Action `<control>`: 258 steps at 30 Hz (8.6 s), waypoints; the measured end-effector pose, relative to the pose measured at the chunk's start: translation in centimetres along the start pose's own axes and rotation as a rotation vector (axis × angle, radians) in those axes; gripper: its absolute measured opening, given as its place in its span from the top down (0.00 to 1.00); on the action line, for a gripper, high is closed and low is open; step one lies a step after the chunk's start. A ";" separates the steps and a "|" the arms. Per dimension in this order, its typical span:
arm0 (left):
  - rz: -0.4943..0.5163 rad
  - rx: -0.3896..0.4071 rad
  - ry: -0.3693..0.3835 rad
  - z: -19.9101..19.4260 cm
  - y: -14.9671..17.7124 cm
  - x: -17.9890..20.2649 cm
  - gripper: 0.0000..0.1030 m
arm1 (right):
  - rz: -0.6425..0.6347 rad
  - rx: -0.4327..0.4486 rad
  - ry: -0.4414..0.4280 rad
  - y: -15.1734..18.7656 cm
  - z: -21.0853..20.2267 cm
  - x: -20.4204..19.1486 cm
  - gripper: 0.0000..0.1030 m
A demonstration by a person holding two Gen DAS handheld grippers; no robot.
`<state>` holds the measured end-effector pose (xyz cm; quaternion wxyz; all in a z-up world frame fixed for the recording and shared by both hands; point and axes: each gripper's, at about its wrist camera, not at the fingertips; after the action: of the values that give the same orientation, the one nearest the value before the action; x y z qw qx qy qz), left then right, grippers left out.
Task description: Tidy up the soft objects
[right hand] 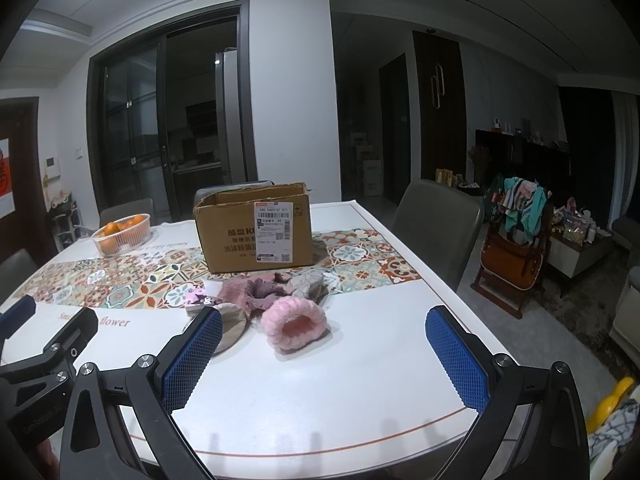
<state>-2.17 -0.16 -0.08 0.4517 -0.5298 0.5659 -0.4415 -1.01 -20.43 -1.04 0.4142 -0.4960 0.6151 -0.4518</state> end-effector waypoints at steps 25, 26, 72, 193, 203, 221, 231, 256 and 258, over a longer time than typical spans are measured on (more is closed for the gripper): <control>0.005 -0.010 0.005 0.1 0.3 -0.1 0.00 | -0.001 -0.003 -0.003 -0.1 -0.3 -0.2 0.00; 0.007 -0.014 0.006 0.2 0.3 -0.1 0.00 | -0.001 -0.003 -0.003 -0.1 -0.3 -0.2 0.00; 0.089 -0.265 0.104 16.2 5.7 2.9 0.31 | -0.026 -0.255 -0.133 3.9 17.7 -1.2 0.00; 0.079 0.138 0.109 32.6 -11.3 2.8 0.86 | 0.015 0.029 -0.260 -12.4 30.7 -4.6 0.68; 0.082 0.045 0.118 36.5 -9.2 3.6 0.86 | 0.009 -0.054 -0.255 -11.0 34.8 -5.2 0.68; 0.079 -0.012 0.108 38.1 -8.6 3.9 0.48 | -0.025 -0.113 -0.241 -10.3 37.2 -5.1 0.47; 0.073 -0.001 0.102 35.7 -9.0 3.0 0.47 | -0.042 -0.092 -0.235 -10.5 34.8 -5.2 0.46; 0.052 0.023 0.096 27.4 -9.0 0.1 0.47 | -0.055 -0.039 -0.244 -10.9 25.9 -6.5 0.46; 0.049 0.027 0.095 26.7 -9.0 -0.1 0.47 | -0.056 -0.033 -0.247 -10.8 25.2 -6.5 0.46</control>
<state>25.83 -1.05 3.36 0.4422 -0.4881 0.5937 -0.4624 26.76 -18.78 3.55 0.4658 -0.5715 0.5526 -0.3887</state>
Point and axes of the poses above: each gripper's, at about its wrist camera, not at the fingertips, and z roughly the way its jaws point, x to its right, y to its underside, and after that the axes turned 9 degrees about x, right-handed
